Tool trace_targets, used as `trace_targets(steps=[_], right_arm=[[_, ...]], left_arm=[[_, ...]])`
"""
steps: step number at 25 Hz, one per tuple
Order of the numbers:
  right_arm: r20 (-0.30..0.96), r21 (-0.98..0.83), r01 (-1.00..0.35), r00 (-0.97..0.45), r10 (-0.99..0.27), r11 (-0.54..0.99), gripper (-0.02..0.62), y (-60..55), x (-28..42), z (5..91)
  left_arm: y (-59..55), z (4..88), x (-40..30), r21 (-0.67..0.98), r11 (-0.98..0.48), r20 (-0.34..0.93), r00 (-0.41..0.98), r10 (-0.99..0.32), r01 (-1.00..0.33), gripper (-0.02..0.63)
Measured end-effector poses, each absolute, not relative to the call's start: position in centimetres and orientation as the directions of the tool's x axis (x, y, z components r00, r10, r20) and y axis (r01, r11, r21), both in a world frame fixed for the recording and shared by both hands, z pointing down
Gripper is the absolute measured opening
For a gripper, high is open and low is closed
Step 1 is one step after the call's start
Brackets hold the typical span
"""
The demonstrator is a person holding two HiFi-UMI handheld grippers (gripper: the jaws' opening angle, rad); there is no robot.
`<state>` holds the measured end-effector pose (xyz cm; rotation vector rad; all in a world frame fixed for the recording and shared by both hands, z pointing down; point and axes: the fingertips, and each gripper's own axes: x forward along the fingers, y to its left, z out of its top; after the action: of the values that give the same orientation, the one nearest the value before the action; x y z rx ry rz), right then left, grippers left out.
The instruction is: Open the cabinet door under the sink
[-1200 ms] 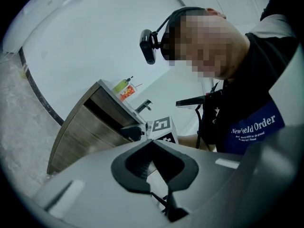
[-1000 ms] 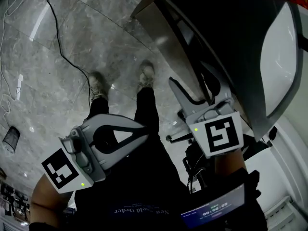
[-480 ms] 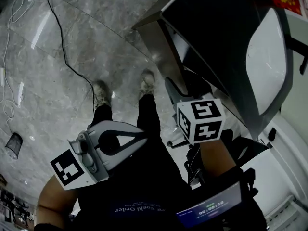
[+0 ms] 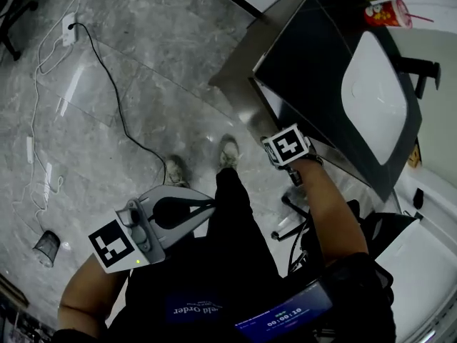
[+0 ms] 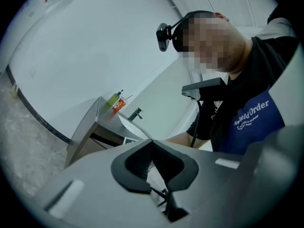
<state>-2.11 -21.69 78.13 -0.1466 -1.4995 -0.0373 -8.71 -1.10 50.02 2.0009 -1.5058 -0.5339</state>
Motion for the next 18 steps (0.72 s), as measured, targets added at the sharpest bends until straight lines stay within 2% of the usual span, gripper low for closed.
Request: trace_targets(steps=[1, 5, 14, 18], right_arm=[[0.997, -0.05, 0.124, 0.07, 0.041, 0.991, 0.193, -22.1, -2.1, 78.5], [0.999, 0.036, 0.155, 0.001, -0.037, 0.987, 0.129, -22.7, -3.5, 78.2], [1.0, 0.009, 0.118, 0.015, -0.011, 0.993, 0.118, -20.7, -2.6, 78.7], [1.0, 0.008, 0.113, 0.015, -0.01, 0.994, 0.118, -20.8, -2.6, 78.6]], left_arm=[[-1.0, 49.6, -9.3, 0.649, -0.197, 0.037, 0.289, -0.957, -0.735, 0.0], [-1.6, 49.1, -11.4, 0.635, -0.175, 0.081, 0.291, -0.953, -0.752, 0.0], [-9.0, 48.2, -16.1, 0.576, -0.137, 0.206, 0.305, -0.93, -0.806, 0.0], [-12.8, 47.1, -18.4, 0.552, -0.161, 0.2, 0.318, -0.927, -0.818, 0.0]])
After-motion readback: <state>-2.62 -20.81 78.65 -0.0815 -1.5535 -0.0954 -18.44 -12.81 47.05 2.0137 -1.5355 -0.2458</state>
